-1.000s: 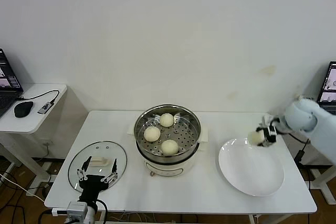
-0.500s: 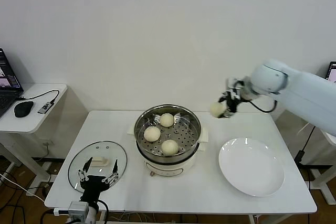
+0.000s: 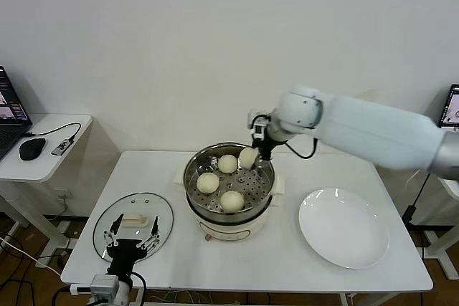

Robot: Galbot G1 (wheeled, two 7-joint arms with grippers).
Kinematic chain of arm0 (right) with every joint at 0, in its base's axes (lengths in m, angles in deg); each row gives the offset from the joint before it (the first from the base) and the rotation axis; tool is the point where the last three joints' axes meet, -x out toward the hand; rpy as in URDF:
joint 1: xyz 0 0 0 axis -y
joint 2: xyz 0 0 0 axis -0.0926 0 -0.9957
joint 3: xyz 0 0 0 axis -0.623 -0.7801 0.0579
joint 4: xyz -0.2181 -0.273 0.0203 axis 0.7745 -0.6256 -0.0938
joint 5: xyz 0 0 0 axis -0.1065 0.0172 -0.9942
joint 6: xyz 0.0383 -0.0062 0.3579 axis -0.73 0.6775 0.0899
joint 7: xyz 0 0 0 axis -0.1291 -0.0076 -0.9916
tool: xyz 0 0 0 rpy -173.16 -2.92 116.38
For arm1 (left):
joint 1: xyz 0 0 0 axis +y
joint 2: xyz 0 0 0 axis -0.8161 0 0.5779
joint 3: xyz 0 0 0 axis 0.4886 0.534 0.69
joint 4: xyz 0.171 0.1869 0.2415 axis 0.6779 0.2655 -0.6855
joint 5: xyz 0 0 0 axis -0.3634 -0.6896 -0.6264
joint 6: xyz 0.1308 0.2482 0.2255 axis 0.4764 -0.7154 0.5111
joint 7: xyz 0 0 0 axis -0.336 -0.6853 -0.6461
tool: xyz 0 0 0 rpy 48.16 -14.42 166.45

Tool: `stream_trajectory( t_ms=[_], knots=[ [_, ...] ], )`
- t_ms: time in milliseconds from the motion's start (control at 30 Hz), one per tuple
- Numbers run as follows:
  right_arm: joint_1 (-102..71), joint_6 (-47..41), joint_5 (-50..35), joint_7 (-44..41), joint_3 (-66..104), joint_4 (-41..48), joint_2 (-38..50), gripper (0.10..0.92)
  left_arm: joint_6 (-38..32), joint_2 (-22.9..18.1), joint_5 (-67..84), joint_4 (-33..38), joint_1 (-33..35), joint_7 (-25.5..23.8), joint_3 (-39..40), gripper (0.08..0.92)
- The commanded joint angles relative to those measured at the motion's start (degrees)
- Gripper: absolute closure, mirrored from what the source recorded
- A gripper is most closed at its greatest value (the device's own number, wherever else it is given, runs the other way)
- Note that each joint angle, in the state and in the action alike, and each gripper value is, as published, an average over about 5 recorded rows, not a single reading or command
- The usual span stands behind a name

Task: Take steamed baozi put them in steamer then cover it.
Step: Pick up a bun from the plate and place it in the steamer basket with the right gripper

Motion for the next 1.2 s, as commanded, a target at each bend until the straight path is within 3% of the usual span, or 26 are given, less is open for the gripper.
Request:
stream_trajectory(
  t_ms=[33, 767, 1033, 1200],
  knots=[
    [-4.82, -2.47, 0.42, 2.14, -2.01, 2.46, -5.90, 0.414, 0.01, 0.11, 0.20, 0.24, 0.15, -0.02, -0.31, 0.177],
    [-8.74, -2.35, 5.68, 1.54, 1.34, 3.27, -2.35, 0.410, 0.06, -0.36, 0.05, -0.20, -0.39, 0.01, 0.14, 0.177],
    [-7.11, -2.28, 4.72, 2.55, 5.76, -1.86, 2.96, 0.235, 0.06, -0.20, 0.09, -0.56, -0.63, 0.00, 0.00, 0.177],
    [-8.04, -1.14, 3.84, 4.35, 10.74, -7.33, 8.49, 0.204, 0.02, -0.05, 0.17, -0.66, -0.60, -0.01, -0.30, 0.177]
  ],
)
